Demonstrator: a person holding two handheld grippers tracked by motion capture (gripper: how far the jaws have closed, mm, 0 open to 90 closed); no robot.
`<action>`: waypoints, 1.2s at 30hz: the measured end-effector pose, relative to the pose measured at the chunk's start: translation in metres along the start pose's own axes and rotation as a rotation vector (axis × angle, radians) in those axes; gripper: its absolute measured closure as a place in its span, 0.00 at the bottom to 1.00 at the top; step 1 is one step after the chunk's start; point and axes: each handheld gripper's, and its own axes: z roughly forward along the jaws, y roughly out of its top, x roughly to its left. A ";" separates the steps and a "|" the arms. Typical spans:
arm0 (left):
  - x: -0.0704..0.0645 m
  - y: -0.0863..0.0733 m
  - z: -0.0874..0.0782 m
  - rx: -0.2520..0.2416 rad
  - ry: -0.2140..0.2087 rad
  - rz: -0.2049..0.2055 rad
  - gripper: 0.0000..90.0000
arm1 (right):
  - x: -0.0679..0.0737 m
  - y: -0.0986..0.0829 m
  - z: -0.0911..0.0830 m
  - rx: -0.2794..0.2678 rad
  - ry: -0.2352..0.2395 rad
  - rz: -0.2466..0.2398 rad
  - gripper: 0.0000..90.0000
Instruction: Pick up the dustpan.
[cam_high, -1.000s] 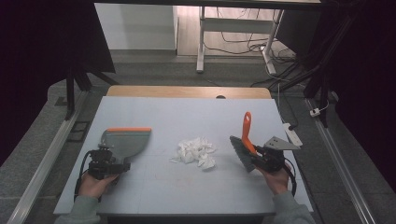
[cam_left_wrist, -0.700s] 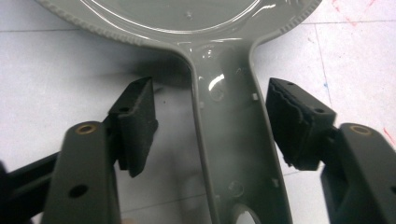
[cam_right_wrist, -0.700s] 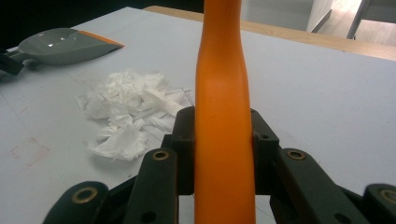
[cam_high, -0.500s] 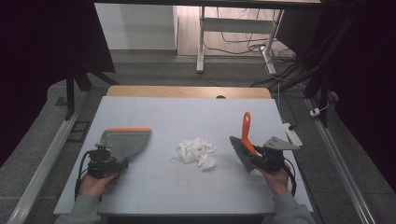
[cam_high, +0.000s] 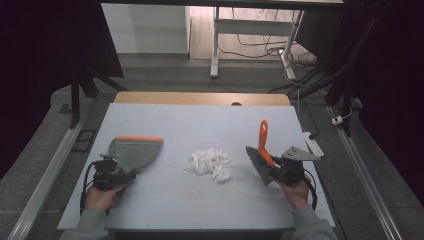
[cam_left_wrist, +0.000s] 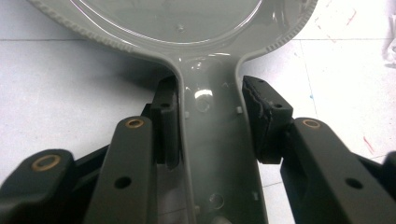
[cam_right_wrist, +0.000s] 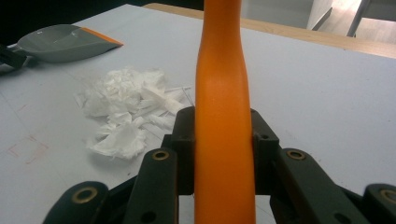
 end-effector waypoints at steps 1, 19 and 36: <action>0.000 0.000 0.000 0.001 -0.001 0.002 0.67 | 0.000 0.000 0.000 -0.001 0.000 0.001 0.78; 0.007 -0.001 -0.001 -0.019 -0.024 0.001 0.68 | 0.000 0.000 0.000 0.002 0.001 0.001 0.78; 0.013 -0.004 -0.009 -0.121 -0.038 0.029 0.68 | 0.000 0.000 0.000 0.004 -0.002 0.000 0.78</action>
